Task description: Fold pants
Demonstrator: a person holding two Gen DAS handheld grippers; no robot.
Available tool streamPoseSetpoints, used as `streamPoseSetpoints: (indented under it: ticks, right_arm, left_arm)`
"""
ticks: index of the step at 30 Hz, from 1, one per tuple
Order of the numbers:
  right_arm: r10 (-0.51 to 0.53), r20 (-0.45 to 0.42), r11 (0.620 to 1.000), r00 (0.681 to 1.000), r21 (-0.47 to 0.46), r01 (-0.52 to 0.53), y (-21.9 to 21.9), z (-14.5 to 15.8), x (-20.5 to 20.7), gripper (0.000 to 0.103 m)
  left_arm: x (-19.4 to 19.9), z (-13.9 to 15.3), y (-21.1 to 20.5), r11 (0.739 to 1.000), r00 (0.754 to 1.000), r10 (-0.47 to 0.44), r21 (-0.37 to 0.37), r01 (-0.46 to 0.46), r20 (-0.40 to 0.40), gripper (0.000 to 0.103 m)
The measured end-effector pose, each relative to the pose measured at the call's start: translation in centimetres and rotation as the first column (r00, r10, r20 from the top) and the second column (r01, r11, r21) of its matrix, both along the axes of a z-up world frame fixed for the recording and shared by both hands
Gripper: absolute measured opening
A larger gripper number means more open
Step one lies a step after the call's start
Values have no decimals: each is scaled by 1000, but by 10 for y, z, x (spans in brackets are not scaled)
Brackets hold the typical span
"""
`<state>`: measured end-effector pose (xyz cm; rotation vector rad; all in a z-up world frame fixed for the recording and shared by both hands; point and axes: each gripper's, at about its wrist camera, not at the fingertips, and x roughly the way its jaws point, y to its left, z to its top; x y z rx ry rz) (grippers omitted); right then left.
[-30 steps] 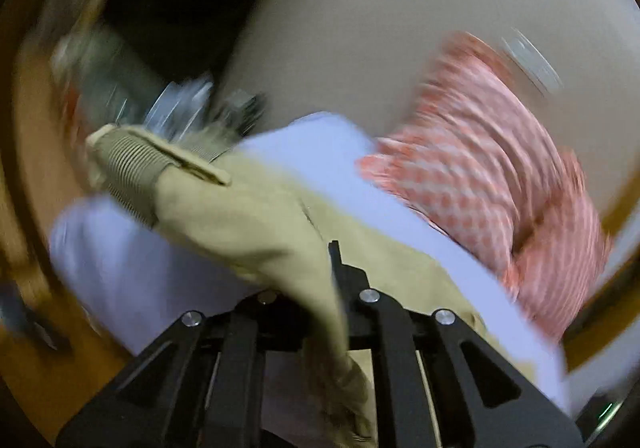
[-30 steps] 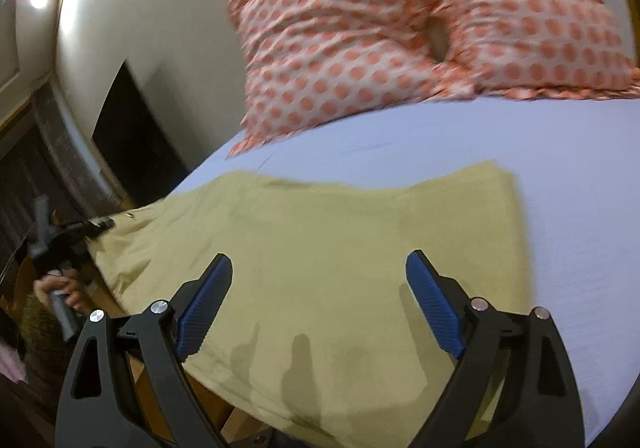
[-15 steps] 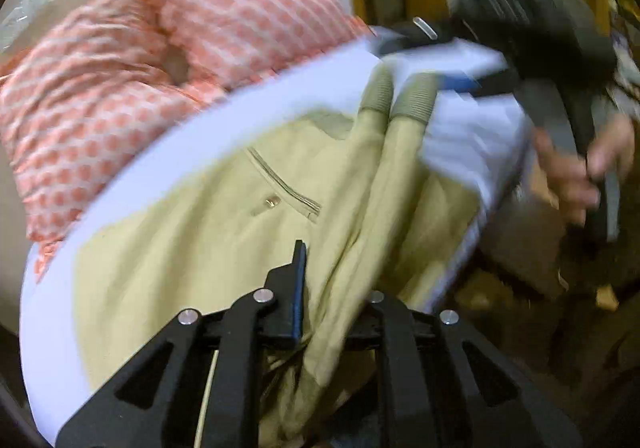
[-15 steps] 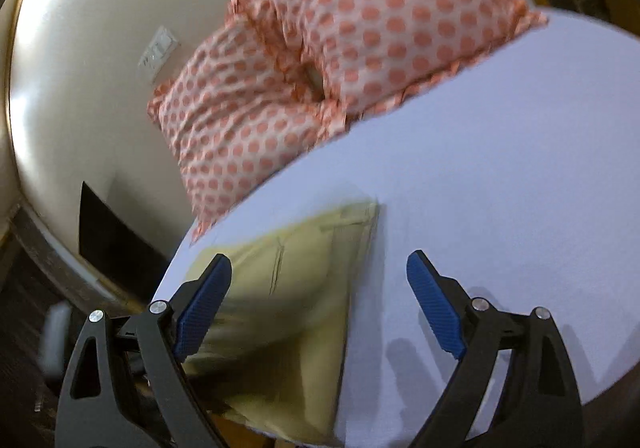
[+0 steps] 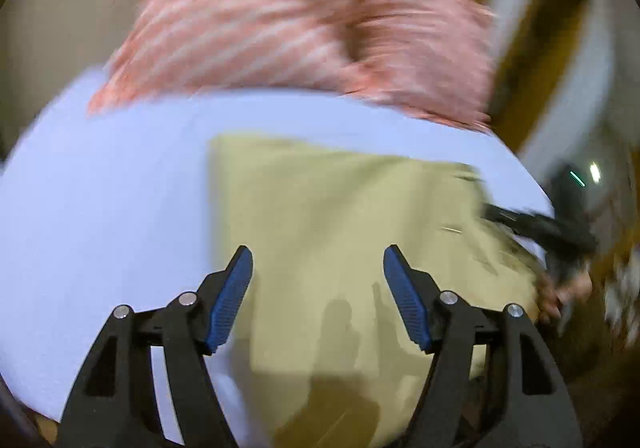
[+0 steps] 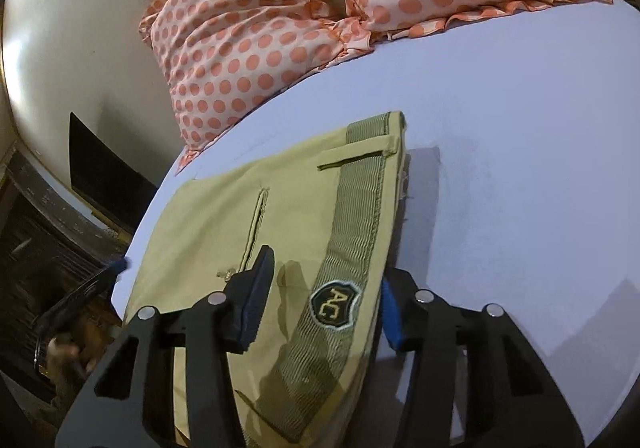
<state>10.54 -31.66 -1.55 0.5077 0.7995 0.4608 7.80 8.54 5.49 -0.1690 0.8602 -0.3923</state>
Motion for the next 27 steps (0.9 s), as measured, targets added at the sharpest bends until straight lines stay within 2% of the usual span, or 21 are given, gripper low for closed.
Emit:
streamPoseSetpoints:
  ticks: [2,5,7,8,10,11,12,13,14,17,22,25,27]
  right_arm:
    - [1,-4,998,1000,59,-1,-7,-4,2,45]
    - [41,2,997,999,59,-41,-2,-4,5,45]
    - [73,3,994,997,79,-73,-1,-4,7,43]
    - [89,-2,992,996,93,-88,-1,-5,8,34]
    - [139,-38,978,990,164,-131,-5,-11,15,19]
    - [164,-53,962,985,230,-148,-8,-16,19,16]
    - [189,-75,938,979,308,-157,-12,-21,22,16]
    - [196,-91,928,976,339,-155,-14,-23,25,15]
    - [202,-98,921,974,358,-155,-14,-21,27,15]
    - [206,-76,921,976,352,-167,-9,-3,39,14]
    - [158,9,947,987,283,-154,-7,43,81,13]
    - [36,12,972,999,231,-38,-14,54,119,14]
    - [-60,-5,992,998,110,60,-14,50,140,20]
  left_arm:
    - [16,-11,9,1000,998,8,-25,-10,-58,67]
    - [37,-24,5,996,990,-42,-88,30,-136,68]
    - [45,-26,-5,993,986,-81,-96,68,-144,76]
    - [55,-26,-7,992,984,-94,-99,80,-150,79]
    - [64,-27,-5,986,979,-103,-147,78,-175,75]
    - [69,-28,-2,981,976,-110,-180,76,-189,62]
    - [72,-29,0,979,972,-112,-193,72,-207,26]
    - [79,-30,1,978,969,-115,-197,71,-220,17]
    - [80,-30,2,972,965,-127,-221,74,-231,13]
    - [88,-17,-10,981,971,-129,-169,95,-201,9]
    - [123,24,-37,993,994,-101,-69,97,-51,8]
    - [165,26,-53,999,999,-34,23,33,14,10]
    - [191,14,-63,991,999,31,131,-32,14,15]
